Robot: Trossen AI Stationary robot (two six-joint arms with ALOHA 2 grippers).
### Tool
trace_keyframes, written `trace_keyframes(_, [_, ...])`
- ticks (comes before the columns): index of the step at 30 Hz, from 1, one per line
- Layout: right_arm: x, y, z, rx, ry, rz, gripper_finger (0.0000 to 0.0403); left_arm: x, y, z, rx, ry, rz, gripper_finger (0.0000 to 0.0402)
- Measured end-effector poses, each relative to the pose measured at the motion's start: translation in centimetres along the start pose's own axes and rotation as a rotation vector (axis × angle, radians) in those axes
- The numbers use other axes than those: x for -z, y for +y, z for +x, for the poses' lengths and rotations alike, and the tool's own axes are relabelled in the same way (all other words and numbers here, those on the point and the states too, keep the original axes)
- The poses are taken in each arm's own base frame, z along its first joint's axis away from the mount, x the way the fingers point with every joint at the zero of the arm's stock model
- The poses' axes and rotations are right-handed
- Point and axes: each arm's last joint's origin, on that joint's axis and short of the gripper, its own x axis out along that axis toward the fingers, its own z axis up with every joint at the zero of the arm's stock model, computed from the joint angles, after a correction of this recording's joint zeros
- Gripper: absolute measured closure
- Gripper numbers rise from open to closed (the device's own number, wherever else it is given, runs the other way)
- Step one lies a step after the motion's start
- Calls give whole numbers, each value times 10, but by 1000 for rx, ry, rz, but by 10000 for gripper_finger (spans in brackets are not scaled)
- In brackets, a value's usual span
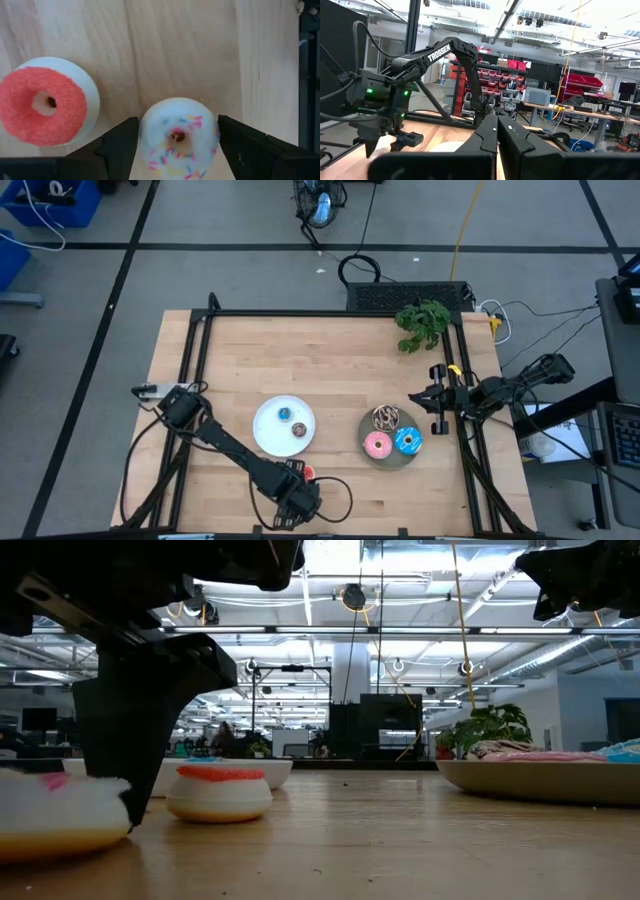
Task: Pick & Place donuts
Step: Put the small white donut on the white plate
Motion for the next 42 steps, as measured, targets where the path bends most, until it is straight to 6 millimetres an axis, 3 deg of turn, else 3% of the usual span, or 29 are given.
trace_keyframes(16, [0,0,0,0,0,0,403,0,5,0,1,21,-6,134])
trace_keyframes(25, [0,0,0,0,0,0,403,0,5,0,6,26,-9,218])
trace_keyframes(33, [0,0,0,0,0,0,403,2,6,0,22,59,-16,261])
trace_keyframes(42, [0,0,0,0,0,0,403,4,12,-39,-40,14,-30,274])
